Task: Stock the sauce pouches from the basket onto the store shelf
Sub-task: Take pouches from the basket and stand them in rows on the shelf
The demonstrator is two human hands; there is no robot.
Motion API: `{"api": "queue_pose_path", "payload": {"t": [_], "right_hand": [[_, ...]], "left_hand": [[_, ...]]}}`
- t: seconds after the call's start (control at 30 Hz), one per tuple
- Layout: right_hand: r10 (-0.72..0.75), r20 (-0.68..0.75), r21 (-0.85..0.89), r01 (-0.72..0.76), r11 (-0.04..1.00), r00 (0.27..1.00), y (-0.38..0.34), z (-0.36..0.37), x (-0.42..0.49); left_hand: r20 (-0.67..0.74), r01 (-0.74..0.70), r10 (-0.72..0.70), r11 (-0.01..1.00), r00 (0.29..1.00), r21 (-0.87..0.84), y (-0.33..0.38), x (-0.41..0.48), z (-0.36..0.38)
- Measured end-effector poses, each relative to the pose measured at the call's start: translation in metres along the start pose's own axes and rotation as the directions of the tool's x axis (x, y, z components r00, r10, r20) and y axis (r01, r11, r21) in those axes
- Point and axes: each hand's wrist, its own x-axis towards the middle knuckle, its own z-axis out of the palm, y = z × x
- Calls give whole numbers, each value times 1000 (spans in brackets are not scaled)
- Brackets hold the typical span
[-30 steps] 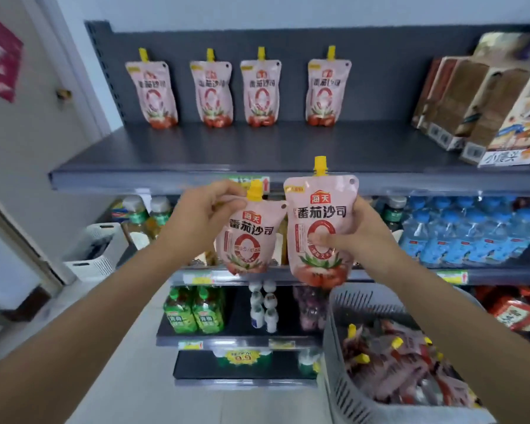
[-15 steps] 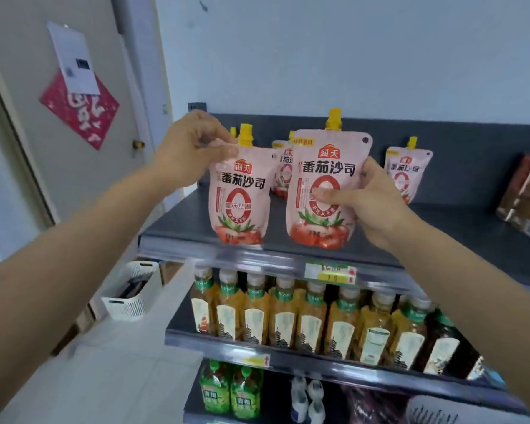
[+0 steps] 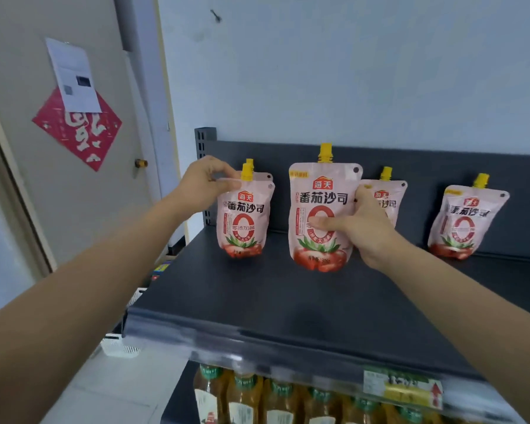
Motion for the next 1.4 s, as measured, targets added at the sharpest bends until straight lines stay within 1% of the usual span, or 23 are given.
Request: {"api": "queue_pose_path", "payload": {"t": [0.13, 0.37, 0.47, 0.53, 0.57, 0.6, 0.63, 0.67, 0.7, 0.73, 0.77, 0.8, 0.83, 0.87, 0.9, 0.93, 1.03, 1.13, 1.27, 1.33, 1.4], "right_hand": [[30, -30, -15, -30, 999, 999, 13, 20, 12], [84, -72, 4, -84, 996, 994, 20, 58, 25], [93, -89, 9, -93, 996, 992, 24, 73, 31], [94, -80, 5, -94, 996, 992, 28, 80, 34], [95, -72, 7, -95, 995, 993, 30, 83, 35], [97, -65, 18, -96, 995, 993, 32, 86, 37], [98, -59, 35, -96, 995, 993, 34, 88, 38], [96, -53, 47, -94, 994, 994, 37, 90, 40], [93, -45, 48, -90, 995, 995, 39, 93, 42], [89, -33, 39, -88, 995, 995, 40, 97, 45], [85, -17, 26, -85, 996, 996, 42, 100, 47], [80, 6, 14, -80, 997, 997, 43, 105, 50], [72, 30, 6, -72, 997, 997, 45, 108, 52], [61, 47, -1, -61, 998, 997, 47, 112, 55], [50, 52, -5, -50, 999, 997, 50, 115, 57], [42, 53, -8, -41, 999, 998, 53, 117, 59], [13, 72, 15, -14, 1000, 997, 60, 126, 65], [-36, 88, 28, 33, 999, 996, 65, 135, 69], [-63, 86, -7, 64, 998, 994, 73, 141, 74], [-75, 72, -80, 81, 994, 995, 74, 141, 75], [-86, 75, -186, 98, 978, 993, 74, 138, 75]], "left_hand": [[53, -17, 17, 1000, 998, -13, -30, 26, 7], [65, -106, 109, 993, 992, -50, -62, 58, 13], [124, -203, 195, 977, 973, 59, -63, 64, 11], [170, -231, 208, 964, 963, 133, -61, 65, 8], [168, -237, 211, 959, 963, 155, -59, 64, 6], [128, -252, 232, 953, 964, 166, -57, 62, 3], [46, -285, 281, 944, 959, 165, -54, 58, 0], [-61, -335, 345, 933, 937, 134, -49, 51, -5], [-156, -381, 386, 923, 909, 57, -46, 42, -10], [-189, -394, 379, 918, 906, -49, -44, 33, -14], [-146, -353, 333, 924, 931, -147, -44, 25, -17], [-38, -264, 262, 944, 964, -198, -47, 16, -18], [101, -158, 180, 967, 978, -199, -52, 8, -17], [222, -66, 106, 981, 969, -180, -59, 0, -15], [298, 3, 50, 985, 953, -172, -67, -6, -13], [333, 50, 13, 982, 943, -181, -74, -12, -10], [380, 110, -24, 973, 925, -204, -93, -24, -3], [436, 86, 5, 978, 900, -188, -105, -32, 10], [348, -37, 82, 990, 934, -134, -111, -38, 25], [319, -69, 112, 987, 941, -143, -114, -37, 30], [297, -73, 119, 984, 948, -161, -118, -36, 34]]}}
